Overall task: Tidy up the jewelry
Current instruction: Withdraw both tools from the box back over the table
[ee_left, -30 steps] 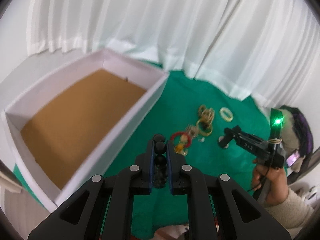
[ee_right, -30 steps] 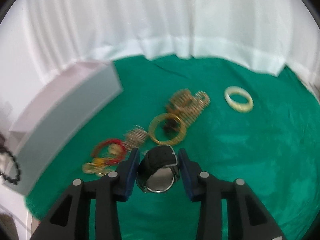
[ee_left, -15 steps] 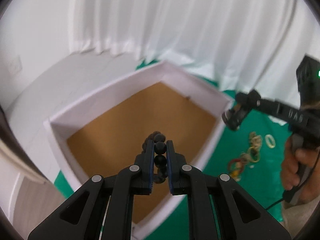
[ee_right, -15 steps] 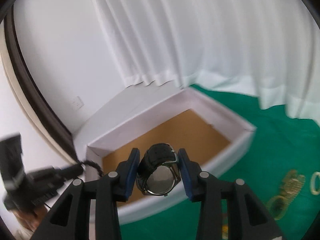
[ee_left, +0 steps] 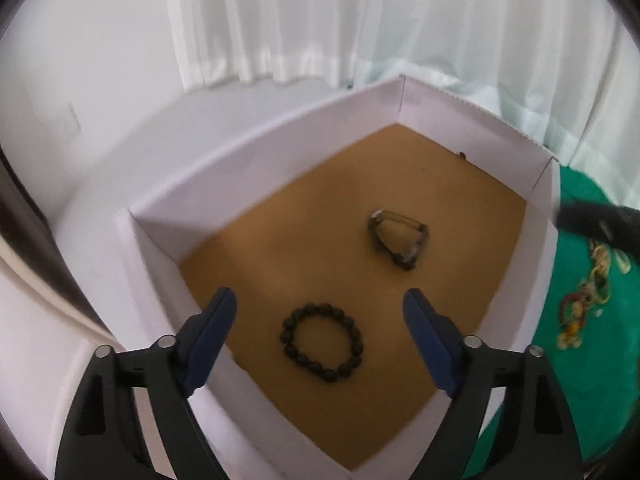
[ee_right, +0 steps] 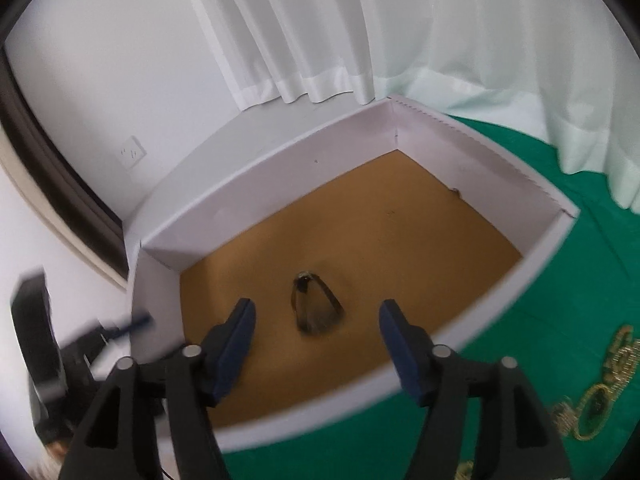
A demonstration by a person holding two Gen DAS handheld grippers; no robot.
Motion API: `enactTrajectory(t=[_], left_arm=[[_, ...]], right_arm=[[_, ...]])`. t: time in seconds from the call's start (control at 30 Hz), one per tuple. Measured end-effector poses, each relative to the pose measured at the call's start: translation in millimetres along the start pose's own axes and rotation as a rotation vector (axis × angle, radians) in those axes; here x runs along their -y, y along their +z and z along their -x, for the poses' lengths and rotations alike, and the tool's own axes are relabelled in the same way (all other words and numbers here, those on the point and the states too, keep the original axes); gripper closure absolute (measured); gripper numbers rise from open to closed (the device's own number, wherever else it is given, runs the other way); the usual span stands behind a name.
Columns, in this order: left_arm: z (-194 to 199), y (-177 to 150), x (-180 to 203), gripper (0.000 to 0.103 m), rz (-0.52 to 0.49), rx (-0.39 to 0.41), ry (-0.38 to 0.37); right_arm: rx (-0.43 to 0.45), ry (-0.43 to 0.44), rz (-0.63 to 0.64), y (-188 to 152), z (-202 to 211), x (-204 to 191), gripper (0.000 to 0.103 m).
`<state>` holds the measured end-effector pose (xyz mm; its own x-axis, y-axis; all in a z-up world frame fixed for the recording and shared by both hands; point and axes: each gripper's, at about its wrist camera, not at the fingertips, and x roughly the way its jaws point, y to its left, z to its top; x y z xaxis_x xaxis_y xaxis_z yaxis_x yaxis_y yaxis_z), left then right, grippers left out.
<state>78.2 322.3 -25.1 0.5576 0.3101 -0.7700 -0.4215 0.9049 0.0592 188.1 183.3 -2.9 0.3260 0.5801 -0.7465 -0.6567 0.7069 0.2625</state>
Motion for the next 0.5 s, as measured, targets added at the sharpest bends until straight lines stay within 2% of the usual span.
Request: enactTrajectory(t=[0.07, 0.13, 0.2, 0.27, 0.33, 0.5], left_arm=[[7.1, -0.3, 0.5, 0.01, -0.017, 0.044, 0.027], [9.9, -3.6, 3.3, 0.009, -0.033, 0.077, 0.054], [4.7, -7.2, 9.1, 0.009, -0.07, 0.067, 0.078], [-3.6, -14.3, 18.3, 0.009, -0.123, 0.04, 0.111], [0.0, -17.9, 28.0, 0.009, -0.171, 0.056, 0.159], [1.8, -25.3, 38.7, 0.009, -0.213, 0.05, 0.212]], right_arm=[[0.002, -0.038, 0.043, -21.7, 13.2, -3.1, 0.021], [0.001, -0.072, 0.086, -50.4, 28.1, -2.5, 0.02], [-0.012, -0.106, 0.103, -82.4, 40.8, 3.3, 0.019], [-0.035, -0.141, 0.096, -114.4, 52.6, 13.1, 0.019], [-0.042, -0.171, 0.068, -145.9, 68.2, 25.6, 0.019], [-0.037, -0.227, -0.023, -209.4, 102.0, 59.5, 0.019]])
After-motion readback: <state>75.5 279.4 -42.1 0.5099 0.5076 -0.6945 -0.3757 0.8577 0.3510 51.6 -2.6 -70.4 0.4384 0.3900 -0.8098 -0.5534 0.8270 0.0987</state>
